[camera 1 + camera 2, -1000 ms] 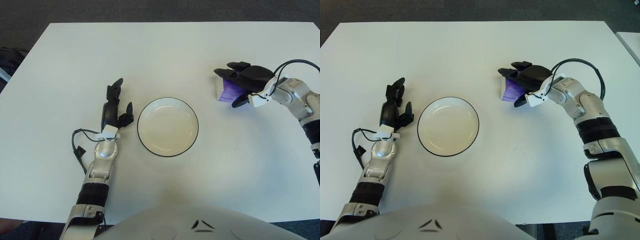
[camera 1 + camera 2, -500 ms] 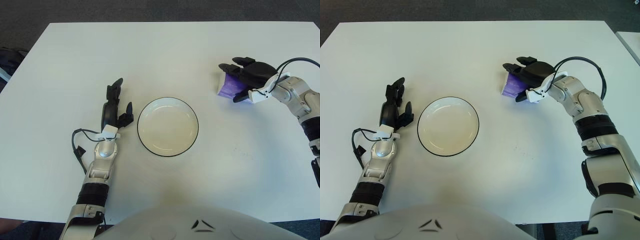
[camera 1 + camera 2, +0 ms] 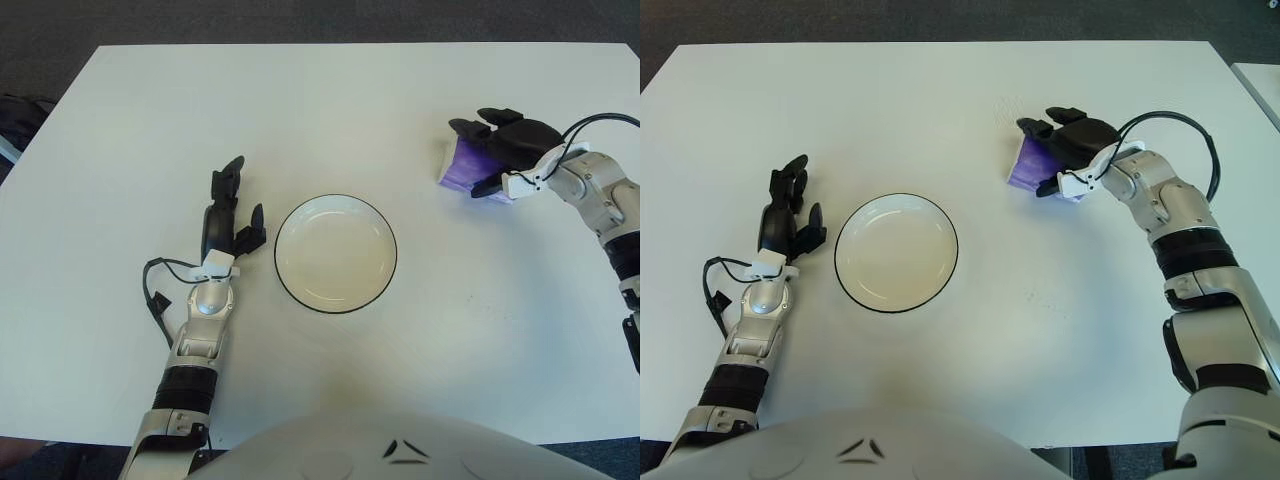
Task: Put the tissue paper into the plate.
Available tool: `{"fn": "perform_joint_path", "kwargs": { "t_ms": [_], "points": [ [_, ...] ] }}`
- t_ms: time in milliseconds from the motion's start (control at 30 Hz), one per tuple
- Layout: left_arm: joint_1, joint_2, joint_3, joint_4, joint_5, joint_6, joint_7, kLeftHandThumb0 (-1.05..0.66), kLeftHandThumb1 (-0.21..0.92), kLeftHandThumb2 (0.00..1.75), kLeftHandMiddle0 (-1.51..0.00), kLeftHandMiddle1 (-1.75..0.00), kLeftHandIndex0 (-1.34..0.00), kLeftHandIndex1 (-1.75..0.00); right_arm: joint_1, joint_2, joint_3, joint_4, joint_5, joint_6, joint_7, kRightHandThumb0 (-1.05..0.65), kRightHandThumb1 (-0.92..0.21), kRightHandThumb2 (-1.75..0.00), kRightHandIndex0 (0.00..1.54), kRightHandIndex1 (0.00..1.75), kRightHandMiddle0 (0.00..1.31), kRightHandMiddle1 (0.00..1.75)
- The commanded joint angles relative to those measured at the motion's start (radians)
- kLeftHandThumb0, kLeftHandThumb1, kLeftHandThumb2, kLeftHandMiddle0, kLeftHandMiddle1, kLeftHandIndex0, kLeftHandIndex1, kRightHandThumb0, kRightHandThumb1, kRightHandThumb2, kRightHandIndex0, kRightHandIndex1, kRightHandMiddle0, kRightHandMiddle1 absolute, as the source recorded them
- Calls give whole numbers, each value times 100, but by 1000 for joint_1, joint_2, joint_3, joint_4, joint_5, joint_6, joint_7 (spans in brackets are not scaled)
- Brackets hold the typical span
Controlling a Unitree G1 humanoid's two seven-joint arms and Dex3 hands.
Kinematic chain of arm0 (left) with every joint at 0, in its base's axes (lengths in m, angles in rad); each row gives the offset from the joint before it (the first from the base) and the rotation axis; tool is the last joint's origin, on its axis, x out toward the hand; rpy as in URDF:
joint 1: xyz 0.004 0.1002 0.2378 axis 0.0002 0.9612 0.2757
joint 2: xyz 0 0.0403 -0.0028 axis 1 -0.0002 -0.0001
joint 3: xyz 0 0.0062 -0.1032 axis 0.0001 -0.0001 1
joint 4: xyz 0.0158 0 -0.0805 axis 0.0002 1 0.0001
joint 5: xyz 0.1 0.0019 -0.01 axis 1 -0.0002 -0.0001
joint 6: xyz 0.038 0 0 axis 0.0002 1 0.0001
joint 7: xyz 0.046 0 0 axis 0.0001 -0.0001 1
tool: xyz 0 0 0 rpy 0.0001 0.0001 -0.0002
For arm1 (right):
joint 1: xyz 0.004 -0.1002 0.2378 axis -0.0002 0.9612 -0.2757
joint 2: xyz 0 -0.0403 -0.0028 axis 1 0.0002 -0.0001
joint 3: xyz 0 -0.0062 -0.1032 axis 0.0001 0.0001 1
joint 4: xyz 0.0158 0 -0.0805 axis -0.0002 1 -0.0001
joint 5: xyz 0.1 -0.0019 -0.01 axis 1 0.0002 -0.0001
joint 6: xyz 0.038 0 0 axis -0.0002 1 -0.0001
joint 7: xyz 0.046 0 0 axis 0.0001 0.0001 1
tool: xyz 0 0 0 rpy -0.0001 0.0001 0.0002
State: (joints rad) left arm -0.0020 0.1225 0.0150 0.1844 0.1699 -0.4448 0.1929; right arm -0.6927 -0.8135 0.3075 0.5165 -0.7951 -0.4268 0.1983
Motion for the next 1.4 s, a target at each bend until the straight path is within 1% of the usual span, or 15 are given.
{"fn": "perform_joint_path", "kwargs": {
  "t_ms": [0,133,467,933,1100,1233,1367],
  "points": [
    [121,-6,-3,97,8,19,-8,-71,92,80,-30,-4,0,-74,14,-8,-27,5,29,17,-21,-105,-92,-11,0,0,0,0],
    [119,-4,-1,101,5,18,-12,-71,92,79,-30,-4,0,-74,29,-9,-40,15,48,16,-37,-105,-92,-11,0,0,0,0],
    [117,-2,3,104,3,14,-16,-71,92,78,-29,-4,0,-72,59,2,-41,19,67,19,-59,-105,-92,-11,0,0,0,0],
    [122,-4,17,102,0,16,-12,-69,92,75,-30,-4,0,-71,109,23,-36,36,97,15,-74,-105,-92,-20,0,0,0,0],
    [126,-5,21,89,6,27,-5,-69,92,75,-30,-4,0,-70,157,39,-49,13,132,29,-68,-105,-92,-26,0,0,0,0],
    [129,-5,24,80,6,31,-6,-69,92,76,-31,-4,0,-71,220,61,-54,-13,158,44,-81,-105,-92,-28,0,0,0,0],
    [131,-5,27,77,6,30,-7,-70,92,76,-32,-5,0,-72,249,87,-51,7,184,45,-84,-105,-92,-31,0,0,0,0]
  ]
}}
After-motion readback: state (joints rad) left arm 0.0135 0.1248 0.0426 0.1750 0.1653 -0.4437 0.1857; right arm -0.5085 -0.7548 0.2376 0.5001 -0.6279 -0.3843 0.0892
